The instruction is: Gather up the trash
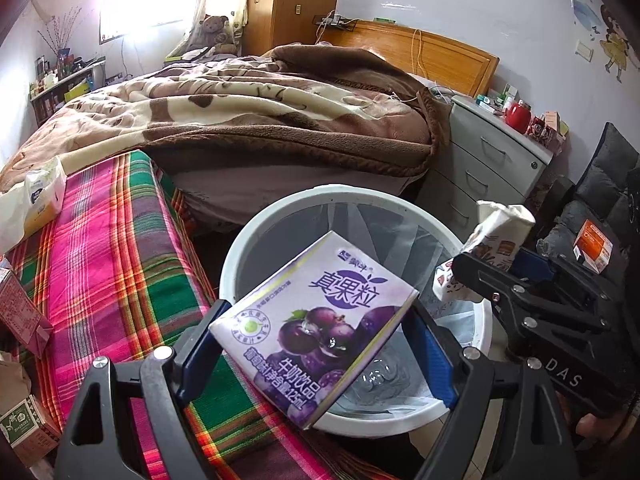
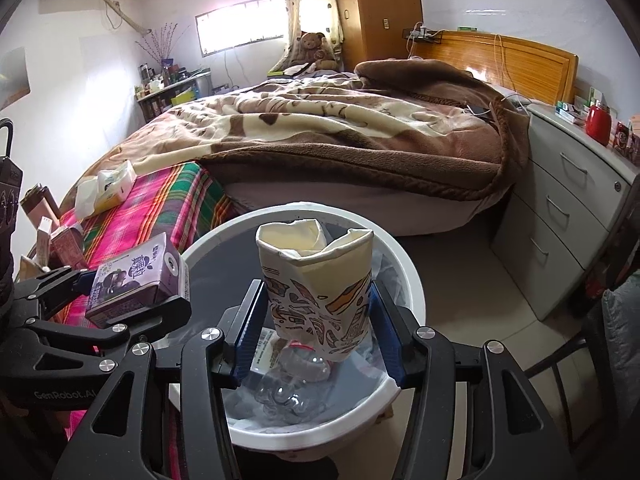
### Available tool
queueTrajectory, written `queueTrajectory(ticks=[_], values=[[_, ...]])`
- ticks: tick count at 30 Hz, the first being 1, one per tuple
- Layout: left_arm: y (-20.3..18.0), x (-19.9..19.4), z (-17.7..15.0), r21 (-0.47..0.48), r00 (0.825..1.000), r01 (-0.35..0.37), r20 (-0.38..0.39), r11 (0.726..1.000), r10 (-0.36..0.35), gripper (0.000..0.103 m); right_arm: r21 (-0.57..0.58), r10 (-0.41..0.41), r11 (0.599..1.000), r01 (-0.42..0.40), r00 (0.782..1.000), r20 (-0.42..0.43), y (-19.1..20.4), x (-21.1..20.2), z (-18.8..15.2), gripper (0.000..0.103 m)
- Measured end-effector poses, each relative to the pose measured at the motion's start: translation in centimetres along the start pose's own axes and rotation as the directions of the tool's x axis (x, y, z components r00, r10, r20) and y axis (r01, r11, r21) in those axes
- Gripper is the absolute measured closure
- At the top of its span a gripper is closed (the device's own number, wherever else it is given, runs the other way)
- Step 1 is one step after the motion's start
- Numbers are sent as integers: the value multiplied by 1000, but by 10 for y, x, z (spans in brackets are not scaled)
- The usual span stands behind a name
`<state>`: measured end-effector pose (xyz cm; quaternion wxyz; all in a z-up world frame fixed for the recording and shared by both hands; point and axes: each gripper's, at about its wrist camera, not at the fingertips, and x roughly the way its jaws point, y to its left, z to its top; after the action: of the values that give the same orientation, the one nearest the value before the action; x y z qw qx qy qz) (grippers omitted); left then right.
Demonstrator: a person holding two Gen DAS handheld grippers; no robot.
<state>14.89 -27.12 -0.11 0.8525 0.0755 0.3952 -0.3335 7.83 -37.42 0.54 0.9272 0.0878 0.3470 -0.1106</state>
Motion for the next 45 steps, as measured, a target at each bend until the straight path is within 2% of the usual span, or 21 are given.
queueTrajectory(ticks=[2,5,21,37,45], values=[[-1,-1,0,2,1000,18,-1,1000,-18,16,3,-2,1000,2,1000,-5,-1,1,0,41],[1,-3,0,-1,1000,14,7,1000,-14,16,6,-17,1000,17,1000,8,-2,-1,0,36],[21,-32,-3,-34,998,-22,53,999,24,15,9,-18,1000,17,998,63,7,-18,5,35],[58,-62,-13,-99,993,-47,103,994,58,15,-34,-8,999,11,996,86,31,-27,8,35],[79,-85,-25,-127,987,-75,130,989,91,15,-56,25,998,-19,994,104,52,-33,7,35]])
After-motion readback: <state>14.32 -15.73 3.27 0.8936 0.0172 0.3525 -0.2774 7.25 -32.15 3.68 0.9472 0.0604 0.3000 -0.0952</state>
